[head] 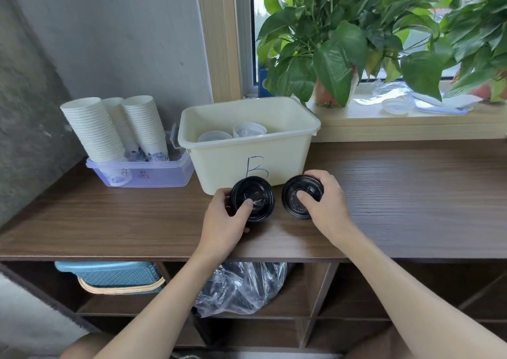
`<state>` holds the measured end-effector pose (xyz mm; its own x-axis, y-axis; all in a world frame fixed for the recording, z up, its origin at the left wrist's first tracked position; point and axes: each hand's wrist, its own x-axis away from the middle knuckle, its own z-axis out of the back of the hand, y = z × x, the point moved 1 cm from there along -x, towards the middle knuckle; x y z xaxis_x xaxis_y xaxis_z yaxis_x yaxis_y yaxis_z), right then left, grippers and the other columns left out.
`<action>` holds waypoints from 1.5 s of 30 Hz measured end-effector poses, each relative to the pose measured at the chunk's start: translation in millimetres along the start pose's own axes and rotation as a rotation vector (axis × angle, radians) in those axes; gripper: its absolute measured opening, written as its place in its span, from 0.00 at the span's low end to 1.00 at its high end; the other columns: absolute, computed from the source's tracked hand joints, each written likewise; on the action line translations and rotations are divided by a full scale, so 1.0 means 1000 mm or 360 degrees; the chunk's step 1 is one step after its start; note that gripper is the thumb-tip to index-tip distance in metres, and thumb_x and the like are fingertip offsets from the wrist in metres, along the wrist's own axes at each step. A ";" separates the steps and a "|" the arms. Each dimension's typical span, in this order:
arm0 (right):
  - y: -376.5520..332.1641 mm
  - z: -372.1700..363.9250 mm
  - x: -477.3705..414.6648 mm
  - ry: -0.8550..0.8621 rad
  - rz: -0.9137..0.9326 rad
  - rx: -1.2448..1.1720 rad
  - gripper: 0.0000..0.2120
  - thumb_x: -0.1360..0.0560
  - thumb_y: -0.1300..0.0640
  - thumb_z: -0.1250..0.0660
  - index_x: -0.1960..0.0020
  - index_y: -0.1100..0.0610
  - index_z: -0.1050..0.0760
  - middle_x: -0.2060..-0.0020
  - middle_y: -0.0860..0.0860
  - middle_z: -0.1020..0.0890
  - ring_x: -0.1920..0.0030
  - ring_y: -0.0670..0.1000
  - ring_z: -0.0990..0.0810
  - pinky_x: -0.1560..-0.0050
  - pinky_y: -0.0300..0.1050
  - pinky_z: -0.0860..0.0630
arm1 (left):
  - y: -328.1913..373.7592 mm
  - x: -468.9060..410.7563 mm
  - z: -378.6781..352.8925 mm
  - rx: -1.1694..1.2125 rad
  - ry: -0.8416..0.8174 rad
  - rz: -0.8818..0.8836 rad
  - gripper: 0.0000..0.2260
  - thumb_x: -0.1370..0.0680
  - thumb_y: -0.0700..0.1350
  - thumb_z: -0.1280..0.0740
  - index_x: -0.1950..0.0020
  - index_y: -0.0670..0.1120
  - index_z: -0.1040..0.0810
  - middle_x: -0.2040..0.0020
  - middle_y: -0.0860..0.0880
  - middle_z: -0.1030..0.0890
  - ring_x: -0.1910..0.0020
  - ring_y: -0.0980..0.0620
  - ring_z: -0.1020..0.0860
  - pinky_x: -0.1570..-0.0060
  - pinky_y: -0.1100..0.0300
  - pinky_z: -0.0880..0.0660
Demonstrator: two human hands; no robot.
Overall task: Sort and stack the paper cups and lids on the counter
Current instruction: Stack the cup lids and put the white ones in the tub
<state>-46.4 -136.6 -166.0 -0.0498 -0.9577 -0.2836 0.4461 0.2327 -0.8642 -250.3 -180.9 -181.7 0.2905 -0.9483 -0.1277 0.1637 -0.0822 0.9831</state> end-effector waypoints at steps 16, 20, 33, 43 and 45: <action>-0.042 -0.053 0.009 -0.0228 0.0253 -0.0470 0.16 0.24 0.65 0.33 0.38 0.53 0.29 0.46 0.47 0.21 0.47 0.37 0.23 0.45 0.27 0.30 | 0.004 0.000 0.007 0.0135 -0.0169 -0.0147 0.15 0.16 0.53 0.41 0.30 0.54 0.30 0.39 0.55 0.21 0.50 0.58 0.19 0.69 0.56 0.20; -0.045 -0.059 0.010 -0.0332 0.0256 -0.0564 0.14 0.20 0.65 0.39 0.35 0.57 0.30 0.44 0.51 0.21 0.44 0.43 0.23 0.42 0.33 0.28 | 0.004 0.002 0.012 0.0195 -0.0231 -0.0095 0.27 0.28 0.63 0.32 0.31 0.61 0.33 0.45 0.63 0.20 0.50 0.60 0.19 0.67 0.57 0.20; -0.045 -0.072 0.008 -0.0241 0.0253 -0.0745 0.13 0.17 0.61 0.46 0.45 0.48 0.26 0.49 0.46 0.20 0.48 0.43 0.22 0.47 0.34 0.27 | -0.002 -0.002 0.013 0.0168 -0.0160 -0.0094 0.27 0.26 0.52 0.30 0.30 0.57 0.37 0.44 0.57 0.21 0.52 0.59 0.18 0.64 0.61 0.21; -0.044 -0.075 0.008 -0.0521 0.0187 -0.0657 0.13 0.22 0.61 0.34 0.38 0.54 0.28 0.46 0.48 0.21 0.47 0.37 0.23 0.46 0.29 0.29 | -0.003 -0.002 0.012 -0.0154 0.0002 -0.0323 0.19 0.20 0.39 0.31 0.31 0.49 0.29 0.41 0.60 0.20 0.41 0.67 0.23 0.44 0.75 0.30; -0.043 -0.072 0.005 -0.0549 0.0140 -0.0651 0.18 0.25 0.57 0.29 0.38 0.52 0.28 0.47 0.44 0.21 0.49 0.33 0.23 0.49 0.26 0.29 | -0.003 -0.001 0.012 -0.0177 -0.0001 -0.0367 0.20 0.20 0.40 0.30 0.30 0.50 0.29 0.40 0.61 0.21 0.40 0.67 0.23 0.42 0.74 0.30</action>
<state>-129.8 -139.4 -160.5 0.2993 -0.9155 -0.2688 0.0477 0.2957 -0.9541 -262.2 -183.0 -182.4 0.2329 -0.9087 -0.3466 0.3283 -0.2620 0.9075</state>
